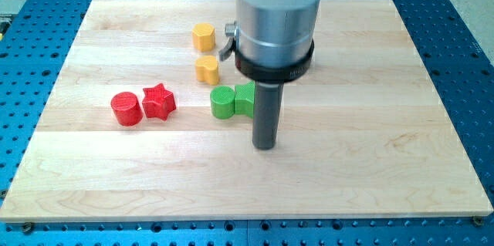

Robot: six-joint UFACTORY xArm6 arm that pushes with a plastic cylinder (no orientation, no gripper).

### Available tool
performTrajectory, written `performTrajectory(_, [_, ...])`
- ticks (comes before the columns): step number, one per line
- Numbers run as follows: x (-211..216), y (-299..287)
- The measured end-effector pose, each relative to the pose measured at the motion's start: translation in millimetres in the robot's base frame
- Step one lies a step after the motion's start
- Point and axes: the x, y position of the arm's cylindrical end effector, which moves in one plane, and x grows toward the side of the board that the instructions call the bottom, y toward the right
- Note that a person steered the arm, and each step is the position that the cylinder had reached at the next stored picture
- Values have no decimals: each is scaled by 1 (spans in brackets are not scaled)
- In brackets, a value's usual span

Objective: Place the green blocks diagonally below the bottom left side of the blue cube

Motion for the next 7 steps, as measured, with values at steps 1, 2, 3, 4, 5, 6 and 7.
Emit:
performTrajectory(1, [-20,-26])
performTrajectory(2, [-26,-59])
performTrajectory(3, [-43,-42])
performTrajectory(4, [-79,4])
performTrajectory(5, [-89,35])
performTrajectory(6, [-91,28])
performTrajectory(7, [-80,28])
